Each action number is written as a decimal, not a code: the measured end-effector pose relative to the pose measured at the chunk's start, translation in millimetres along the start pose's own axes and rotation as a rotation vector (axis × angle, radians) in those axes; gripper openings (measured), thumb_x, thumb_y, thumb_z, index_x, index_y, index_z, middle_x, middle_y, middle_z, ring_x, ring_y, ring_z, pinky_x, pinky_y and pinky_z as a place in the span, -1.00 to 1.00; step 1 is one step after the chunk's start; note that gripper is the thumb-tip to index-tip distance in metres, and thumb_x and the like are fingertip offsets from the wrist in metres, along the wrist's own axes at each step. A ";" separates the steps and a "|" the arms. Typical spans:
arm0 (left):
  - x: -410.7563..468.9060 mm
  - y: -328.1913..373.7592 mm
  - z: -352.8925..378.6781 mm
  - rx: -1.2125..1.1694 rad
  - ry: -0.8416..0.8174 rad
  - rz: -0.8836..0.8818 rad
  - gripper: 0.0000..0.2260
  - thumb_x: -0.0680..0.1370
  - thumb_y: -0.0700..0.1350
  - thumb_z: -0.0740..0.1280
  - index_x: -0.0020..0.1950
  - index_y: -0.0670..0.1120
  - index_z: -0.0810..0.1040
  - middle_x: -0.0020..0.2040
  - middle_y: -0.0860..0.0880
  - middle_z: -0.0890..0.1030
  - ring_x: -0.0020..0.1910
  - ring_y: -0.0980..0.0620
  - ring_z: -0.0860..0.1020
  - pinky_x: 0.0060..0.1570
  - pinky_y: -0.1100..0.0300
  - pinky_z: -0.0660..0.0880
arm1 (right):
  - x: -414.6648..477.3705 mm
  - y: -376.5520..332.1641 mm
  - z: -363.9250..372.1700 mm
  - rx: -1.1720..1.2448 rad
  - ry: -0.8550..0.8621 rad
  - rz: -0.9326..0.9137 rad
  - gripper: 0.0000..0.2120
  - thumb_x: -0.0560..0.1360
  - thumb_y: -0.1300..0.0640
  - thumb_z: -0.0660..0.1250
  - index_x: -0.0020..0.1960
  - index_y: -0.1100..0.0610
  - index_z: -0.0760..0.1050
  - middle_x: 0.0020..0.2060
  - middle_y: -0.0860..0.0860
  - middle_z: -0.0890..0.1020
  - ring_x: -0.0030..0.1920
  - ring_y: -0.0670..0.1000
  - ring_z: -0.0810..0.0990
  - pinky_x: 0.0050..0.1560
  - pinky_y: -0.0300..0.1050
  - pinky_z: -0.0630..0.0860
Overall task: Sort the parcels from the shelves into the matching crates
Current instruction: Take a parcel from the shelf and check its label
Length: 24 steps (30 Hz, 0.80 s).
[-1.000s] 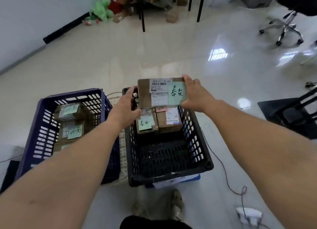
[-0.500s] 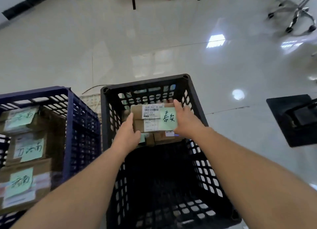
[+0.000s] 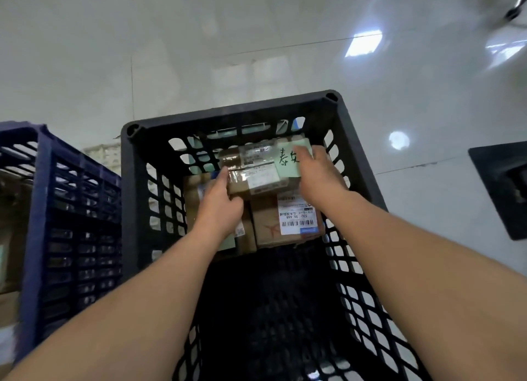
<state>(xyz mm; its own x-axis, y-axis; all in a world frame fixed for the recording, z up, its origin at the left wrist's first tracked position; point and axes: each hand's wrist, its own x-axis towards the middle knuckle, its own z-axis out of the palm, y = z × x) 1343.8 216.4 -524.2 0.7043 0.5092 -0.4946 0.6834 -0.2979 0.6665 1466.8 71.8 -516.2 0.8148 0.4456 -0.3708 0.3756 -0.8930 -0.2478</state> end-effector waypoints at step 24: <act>-198.8 23.2 -68.8 0.447 -0.061 0.009 -0.39 0.62 0.08 0.17 0.58 0.01 -0.05 0.58 0.02 -0.01 0.54 0.00 0.01 0.46 0.05 0.13 | -192.6 -62.0 -89.7 -0.265 -0.134 -0.212 -0.53 0.49 0.21 0.27 0.37 0.19 0.26 0.43 0.20 0.18 0.37 0.18 0.26 0.19 0.00 0.42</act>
<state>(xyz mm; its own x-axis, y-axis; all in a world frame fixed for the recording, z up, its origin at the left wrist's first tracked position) 1206.4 163.8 -372.0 0.7114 0.4601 -0.5312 0.6835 -0.6287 0.3709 1326.3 35.6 -349.2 0.6478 0.6112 -0.4546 0.6458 -0.7572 -0.0979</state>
